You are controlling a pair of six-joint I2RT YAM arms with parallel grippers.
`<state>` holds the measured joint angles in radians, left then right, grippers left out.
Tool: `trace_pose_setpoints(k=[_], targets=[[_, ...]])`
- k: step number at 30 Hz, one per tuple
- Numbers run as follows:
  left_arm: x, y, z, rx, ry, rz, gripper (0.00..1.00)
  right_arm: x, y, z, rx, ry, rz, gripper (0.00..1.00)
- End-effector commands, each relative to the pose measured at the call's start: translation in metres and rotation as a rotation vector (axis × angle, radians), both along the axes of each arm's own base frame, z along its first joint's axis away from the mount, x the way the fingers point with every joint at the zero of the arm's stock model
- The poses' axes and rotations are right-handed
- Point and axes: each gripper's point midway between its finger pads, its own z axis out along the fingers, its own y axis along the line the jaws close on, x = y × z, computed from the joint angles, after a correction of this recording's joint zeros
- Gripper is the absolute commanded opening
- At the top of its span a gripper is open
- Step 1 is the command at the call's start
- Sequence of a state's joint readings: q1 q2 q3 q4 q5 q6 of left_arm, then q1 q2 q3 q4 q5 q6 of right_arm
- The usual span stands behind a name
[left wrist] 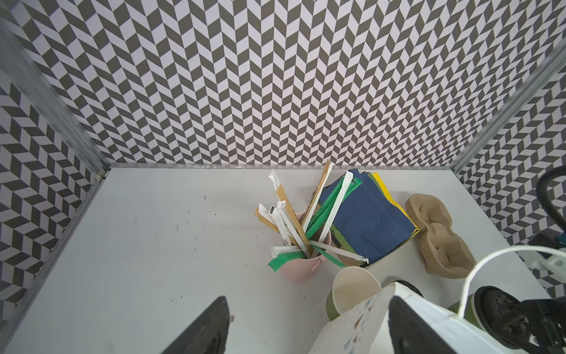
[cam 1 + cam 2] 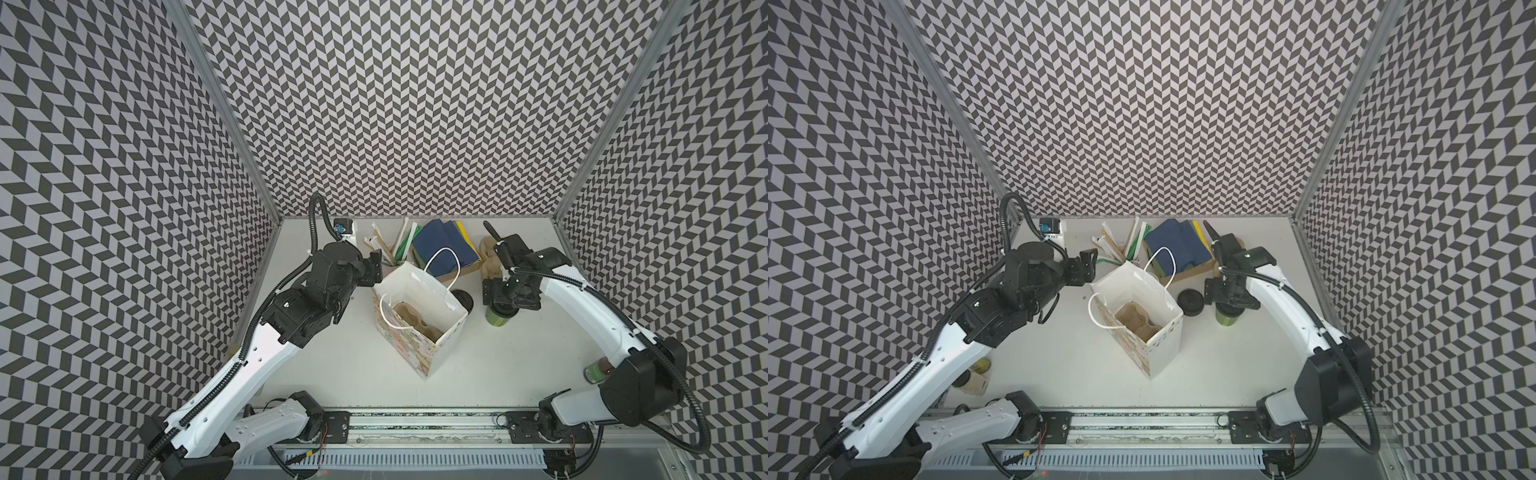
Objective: Pack a coffee takeout order
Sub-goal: Pick up the coffee cup at the middle-right of the table.
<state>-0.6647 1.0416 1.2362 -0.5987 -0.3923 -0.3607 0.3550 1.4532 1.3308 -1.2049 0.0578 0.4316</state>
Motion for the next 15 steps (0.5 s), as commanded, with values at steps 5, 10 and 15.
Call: trace_pose_setpoints(k=[5,10,15], targets=[[0.008,0.008,0.003,-0.091,-0.021,-0.017,0.81,0.008,-0.007,0.035,-0.013,-0.100,-0.032,0.99],[0.008,0.012,0.003,-0.102,-0.022,-0.014,0.81,0.009,-0.021,0.017,-0.081,-0.067,-0.054,0.99],[0.010,0.014,-0.007,-0.086,-0.012,0.000,0.81,0.010,-0.023,-0.006,-0.053,-0.007,-0.061,0.98]])
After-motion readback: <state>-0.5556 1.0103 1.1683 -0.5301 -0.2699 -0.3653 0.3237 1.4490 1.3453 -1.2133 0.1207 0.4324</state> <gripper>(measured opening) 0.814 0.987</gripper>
